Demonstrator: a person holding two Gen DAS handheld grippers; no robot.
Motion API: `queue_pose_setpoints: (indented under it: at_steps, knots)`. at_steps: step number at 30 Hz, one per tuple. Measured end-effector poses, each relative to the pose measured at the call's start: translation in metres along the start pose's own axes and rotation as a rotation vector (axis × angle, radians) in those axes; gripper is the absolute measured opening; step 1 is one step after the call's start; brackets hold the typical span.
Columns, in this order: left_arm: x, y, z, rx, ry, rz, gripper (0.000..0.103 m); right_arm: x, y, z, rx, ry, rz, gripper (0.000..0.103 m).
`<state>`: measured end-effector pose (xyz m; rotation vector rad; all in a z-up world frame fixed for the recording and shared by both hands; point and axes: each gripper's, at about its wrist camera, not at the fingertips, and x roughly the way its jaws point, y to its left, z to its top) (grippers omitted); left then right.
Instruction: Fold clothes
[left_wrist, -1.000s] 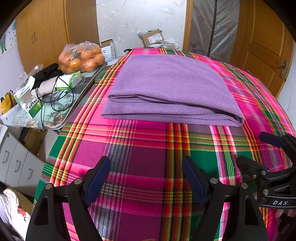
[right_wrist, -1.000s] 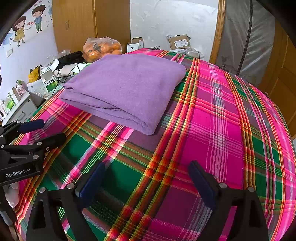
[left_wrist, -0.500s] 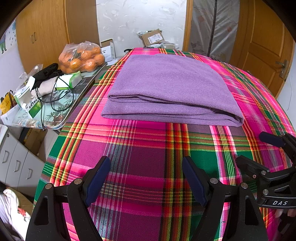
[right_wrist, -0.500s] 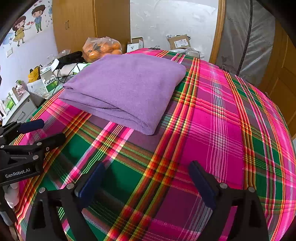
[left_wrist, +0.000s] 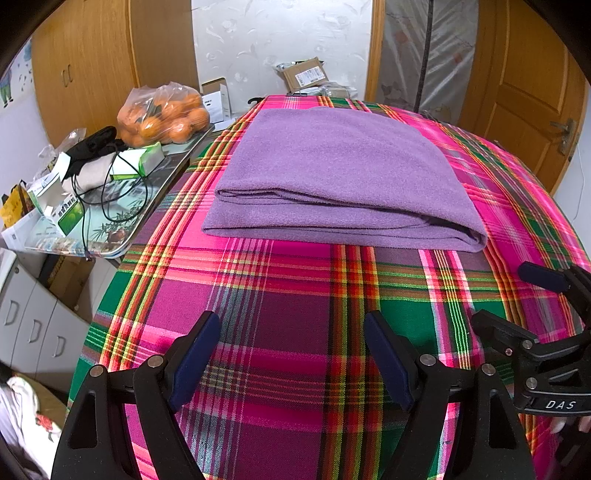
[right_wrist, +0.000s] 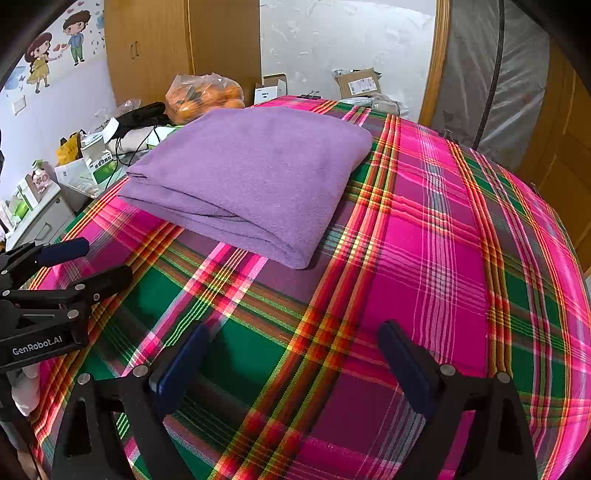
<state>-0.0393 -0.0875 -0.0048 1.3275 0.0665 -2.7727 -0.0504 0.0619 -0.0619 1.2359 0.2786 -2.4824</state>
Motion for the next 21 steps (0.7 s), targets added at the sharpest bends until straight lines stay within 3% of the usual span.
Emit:
queue_pose_setpoints:
  at_steps: [21]
  knots:
    - [-0.0003,-0.0025,0.0001,-0.008,0.000,0.006,0.083,0.0005,-0.0003,0.0001,0.001,-0.001,0.003,0.095]
